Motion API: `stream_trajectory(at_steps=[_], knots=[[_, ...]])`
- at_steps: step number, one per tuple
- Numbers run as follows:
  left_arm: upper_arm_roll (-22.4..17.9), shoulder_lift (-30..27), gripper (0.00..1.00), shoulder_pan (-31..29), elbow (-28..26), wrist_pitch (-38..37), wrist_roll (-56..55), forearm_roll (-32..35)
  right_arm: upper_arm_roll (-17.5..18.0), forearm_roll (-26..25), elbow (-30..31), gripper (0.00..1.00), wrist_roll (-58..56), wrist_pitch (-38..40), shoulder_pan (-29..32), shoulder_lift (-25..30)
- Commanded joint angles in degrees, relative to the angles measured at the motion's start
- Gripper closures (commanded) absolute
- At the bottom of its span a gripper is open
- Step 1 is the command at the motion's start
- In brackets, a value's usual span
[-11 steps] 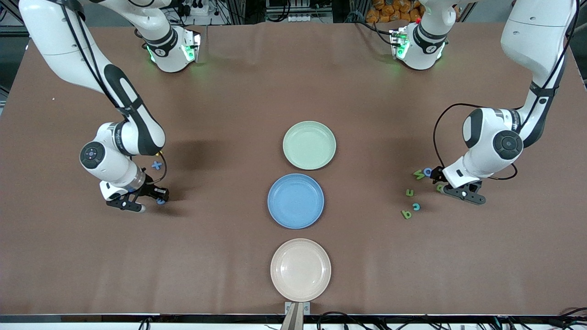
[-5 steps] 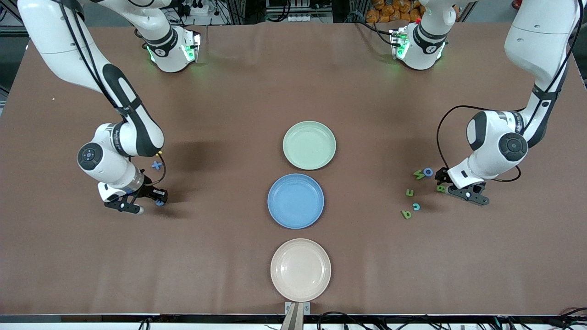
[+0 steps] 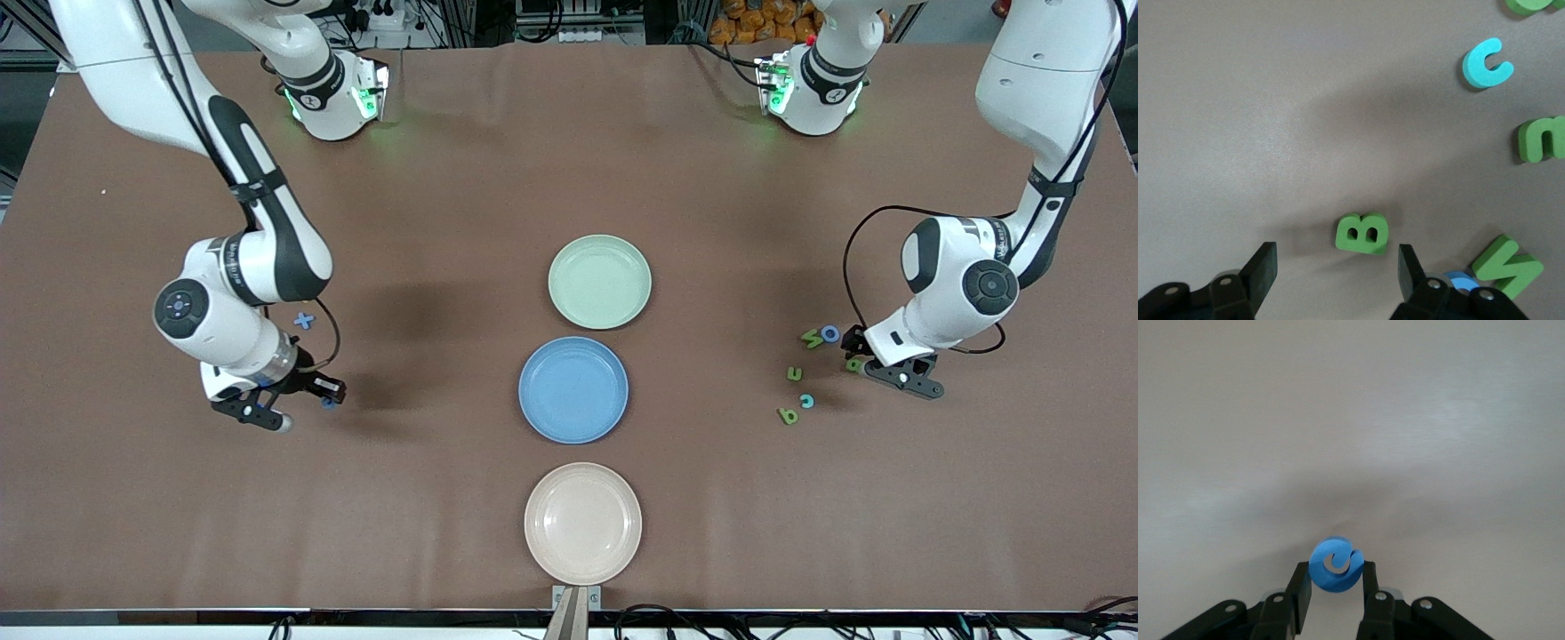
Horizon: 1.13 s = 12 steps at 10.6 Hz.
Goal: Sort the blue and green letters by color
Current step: 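Drop the blue c on the blue plate while the left gripper grasps B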
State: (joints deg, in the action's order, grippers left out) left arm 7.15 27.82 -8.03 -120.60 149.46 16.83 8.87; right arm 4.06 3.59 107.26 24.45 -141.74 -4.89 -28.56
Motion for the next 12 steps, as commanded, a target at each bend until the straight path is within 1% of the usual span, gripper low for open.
stream_trajectory(at_steps=[1,3,5,6,7,9,10,12], knots=[[0.06,1.18,0.21,-0.06,0.89,0.75,0.22,0.36,0.16,1.07,-4.94,0.95,7.61,1.9,-5.2,-0.27],[0.14,1.79,0.21,-0.06,1.33,0.83,0.31,0.36,0.16,1.16,-7.67,0.95,9.65,2.34,-9.33,-0.8],[0.14,2.15,0.33,0.03,1.59,0.83,0.22,0.36,0.16,1.07,-10.82,0.95,12.45,2.26,-13.55,-2.98],[0.14,2.41,0.33,0.03,1.68,0.83,0.22,0.36,0.07,1.07,-13.19,0.95,13.08,2.26,-15.57,-4.65],[0.06,2.41,0.42,0.21,1.77,0.83,0.22,0.36,0.07,1.07,-15.83,0.95,13.69,1.99,-17.07,-6.49],[0.06,2.41,0.8,0.47,1.94,0.83,0.31,0.45,-0.02,0.37,-22.23,0.95,15.27,1.55,-20.5,-11.76],[0.06,2.5,1.0,0.64,1.94,0.83,0.31,0.36,-0.1,0.11,-23.4,0.95,15.89,1.29,-21.99,-13.18],[0.06,2.41,1.0,0.65,2.03,0.83,0.13,0.36,-0.02,0.1,-24.11,0.94,16.24,-1.07,-24.02,-14.07]])
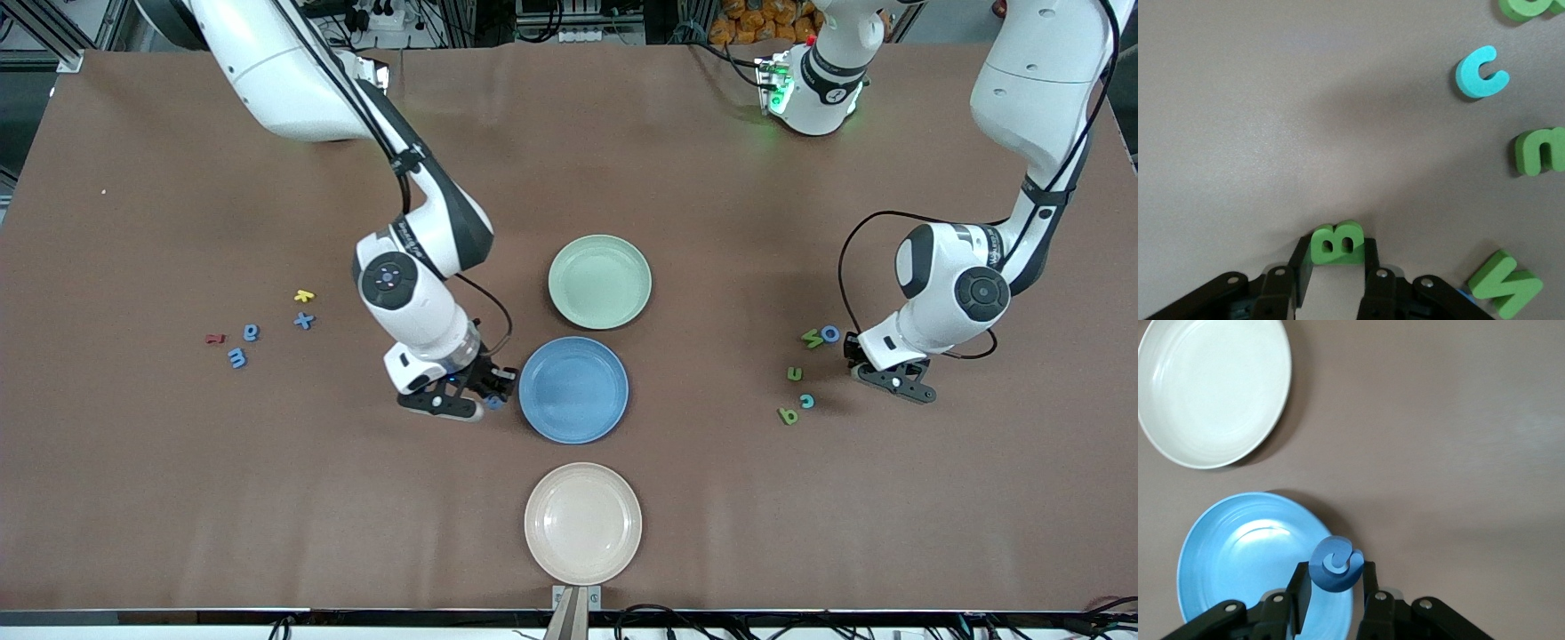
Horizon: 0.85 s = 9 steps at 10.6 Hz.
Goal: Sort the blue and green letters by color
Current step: 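Drop the blue c on the blue plate while the left gripper grasps B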
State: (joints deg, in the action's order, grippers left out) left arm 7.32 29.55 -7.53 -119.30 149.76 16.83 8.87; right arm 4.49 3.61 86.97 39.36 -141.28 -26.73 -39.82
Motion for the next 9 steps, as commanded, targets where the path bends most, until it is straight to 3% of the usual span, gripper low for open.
stream_trajectory(at_steps=[1,3,4,5,6,9], knots=[[-0.12,0.42,1.0,0.15,0.91,0.54,0.39,0.36,-0.45,0.08,-3.83,0.91,2.11,-3.45,-3.5,-3.68],[0.15,-1.15,1.0,0.06,2.05,-0.42,0.31,0.45,-0.45,-0.01,-3.83,0.82,4.39,-6.54,-6.22,-5.17],[0.67,-2.21,1.0,0.76,2.4,-2.43,-0.13,0.27,-0.45,-0.18,-3.83,0.58,6.06,-6.55,-6.84,-5.27],[2.07,-2.91,1.0,0.42,3.53,-4.71,-0.31,0.18,-0.36,-1.14,-3.83,0.25,8.43,-6.46,-7.11,-5.18],[2.25,-3.7,1.0,0.33,4.33,-6.48,-0.22,0.18,-0.36,-3.67,-3.66,0.0,8.89,-5.77,-6.76,-5.09],[6.11,-5.64,1.0,0.5,6.69,-12.44,-2.32,-3.22,0.25,-5.9,-2.69,0.0,8.37,0.27,-3.44,-2.99]])
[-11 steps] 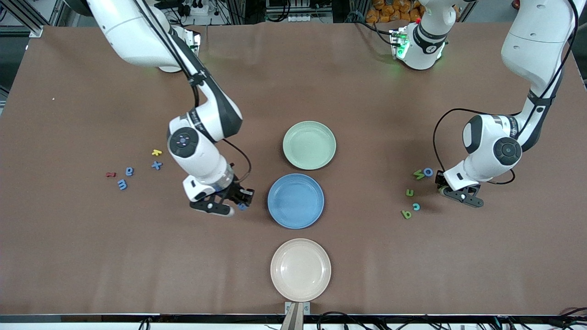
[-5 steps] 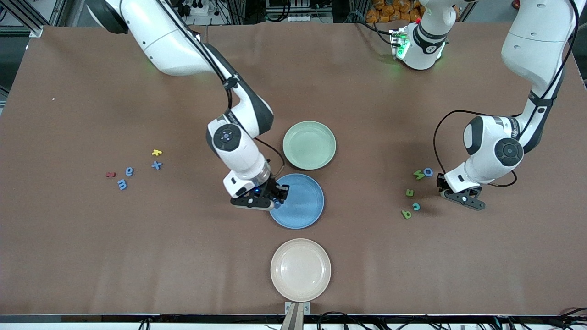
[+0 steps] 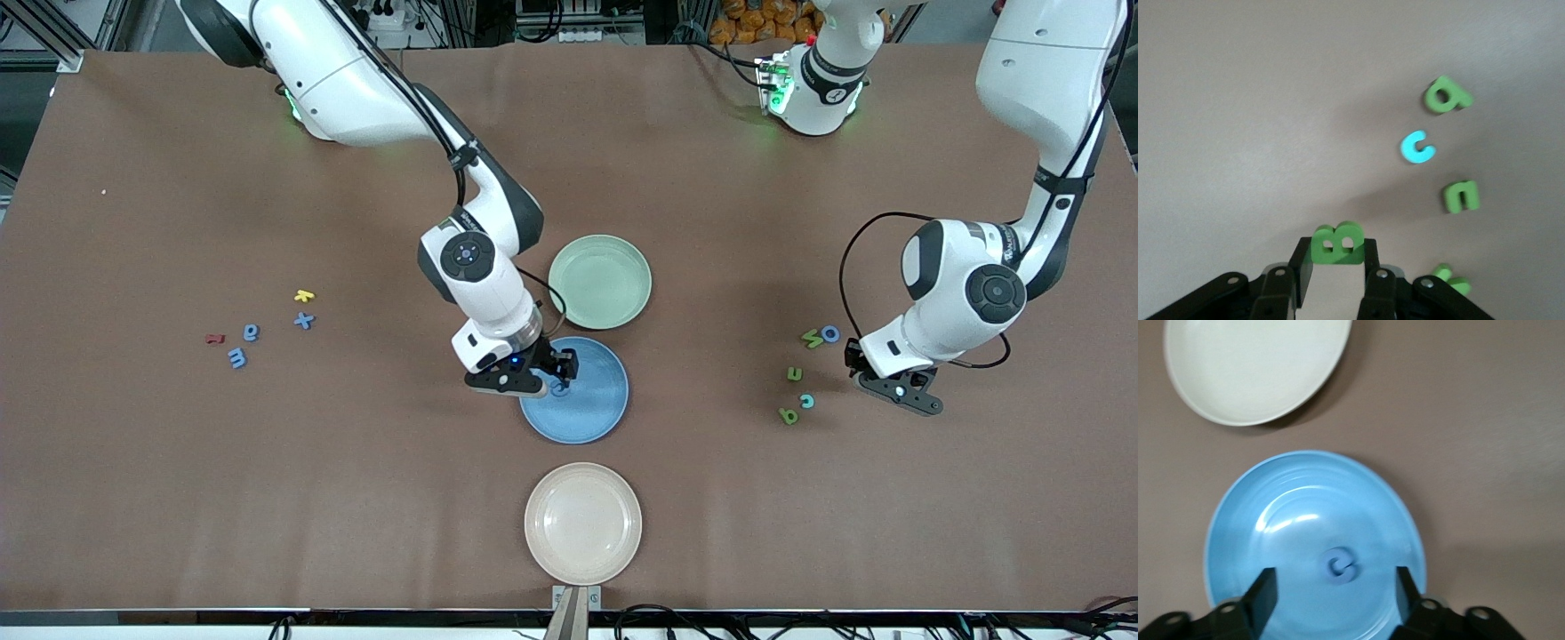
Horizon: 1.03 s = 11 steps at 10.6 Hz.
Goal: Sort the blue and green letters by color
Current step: 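Carry the green B over the green plate while the right gripper withdraws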
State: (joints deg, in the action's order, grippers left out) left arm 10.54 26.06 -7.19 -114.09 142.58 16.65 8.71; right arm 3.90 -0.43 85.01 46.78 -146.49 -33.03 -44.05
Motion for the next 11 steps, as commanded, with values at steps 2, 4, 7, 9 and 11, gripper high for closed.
stream_trajectory(at_steps=[2,4,7,9,11], knots=[[5.79,-2.15,1.0,0.34,4.83,-10.81,-6.52,-3.7,1.02,-1.86,-0.2,0.0,0.86,12.34,6.38,3.61],[8.87,-2.24,1.0,0.34,5.8,-12.5,-12.49,-3.7,1.02,-2.47,4.87,0.0,-3.5,13.16,10.07,7.29],[13.79,-2.94,1.0,0.68,6.07,-13.38,-21.71,-3.26,1.02,-2.47,16.02,0.0,-10.82,13.34,15.87,14.94],[17.22,-3.03,1.0,1.3,6.24,-13.38,-28.31,-2.99,0.76,-2.47,20.0,0.0,-11.1,12.73,19.74,16.71],[20.64,-3.12,1.0,1.3,6.6,-13.47,-33.59,-2.99,0.41,-2.47,24.48,0.0,-11.01,11.94,23.78,19.52]])
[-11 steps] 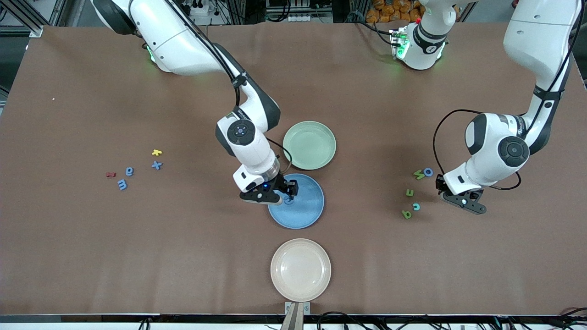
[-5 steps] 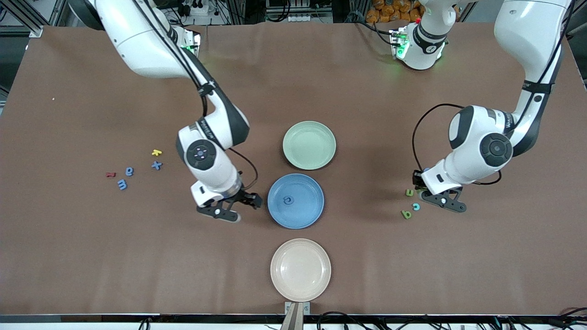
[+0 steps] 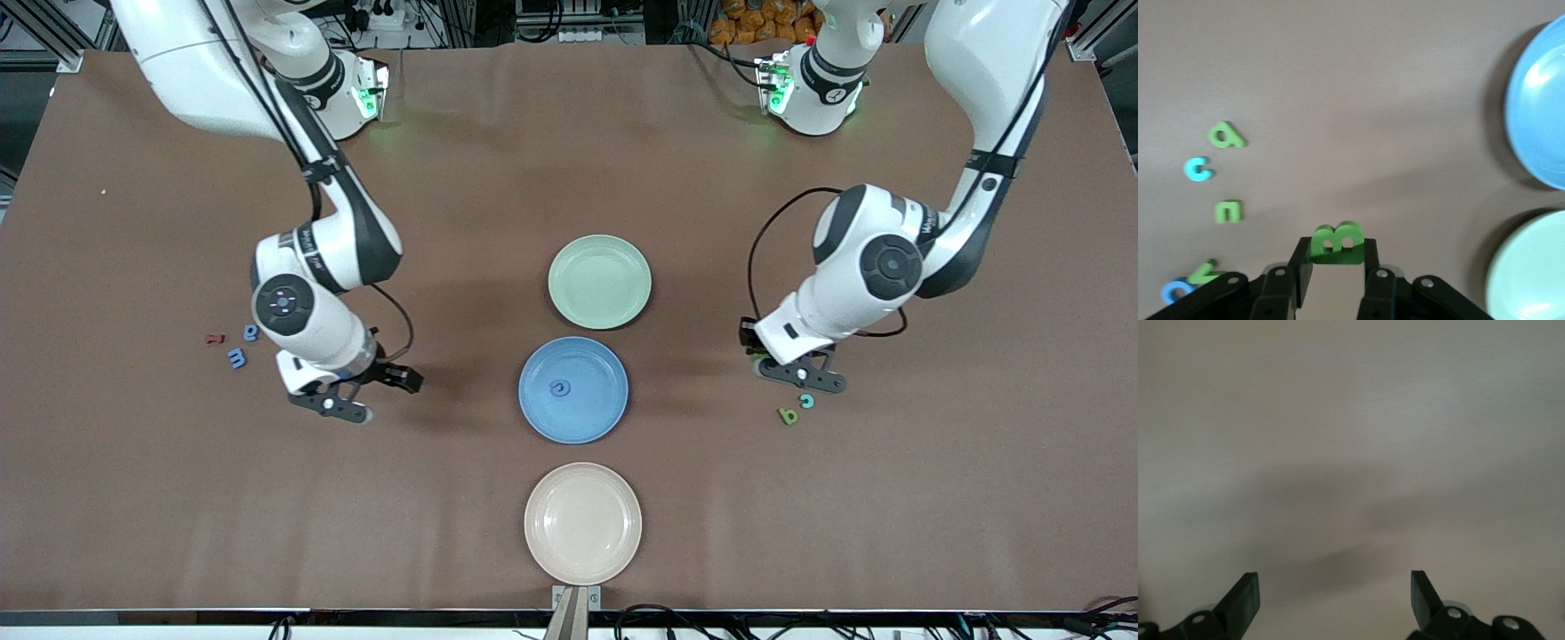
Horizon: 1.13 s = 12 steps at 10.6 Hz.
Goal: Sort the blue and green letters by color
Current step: 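Carry the green B over the green plate while the right gripper withdraws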
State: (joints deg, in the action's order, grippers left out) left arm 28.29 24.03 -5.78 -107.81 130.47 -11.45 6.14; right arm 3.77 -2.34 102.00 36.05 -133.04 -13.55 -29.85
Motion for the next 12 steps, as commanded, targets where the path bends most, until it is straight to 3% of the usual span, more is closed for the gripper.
stream_trajectory(at_steps=[1,3,5,9,12], knots=[[4.65,-1.09,1.0,-0.02,0.32,-1.97,-8.38,-0.34,0.45,-0.56,10.91,0.0,-0.36,-2.47,6.67,7.42],[5.2,-0.48,1.0,4.69,0.23,-2.06,-16.53,-0.16,-0.07,-0.56,18.81,0.0,-0.63,-7.73,11.16,10.85],[5.11,1.36,1.0,11.02,0.67,-1.8,-29.26,5.43,-0.08,-0.56,24.89,0.0,-4.13,-13.61,15.9,11.57],[4.94,4.96,1.0,20.34,1.46,-1.45,-46.52,7.57,-0.08,-0.56,27.64,0.0,-7.4,-15.31,18.83,10.69],[4.06,8.04,1.0,25.45,2.61,-1.45,-54.09,9.67,-0.08,-0.56,30.71,0.0,-7.4,-22.15,18.83,8.59]])
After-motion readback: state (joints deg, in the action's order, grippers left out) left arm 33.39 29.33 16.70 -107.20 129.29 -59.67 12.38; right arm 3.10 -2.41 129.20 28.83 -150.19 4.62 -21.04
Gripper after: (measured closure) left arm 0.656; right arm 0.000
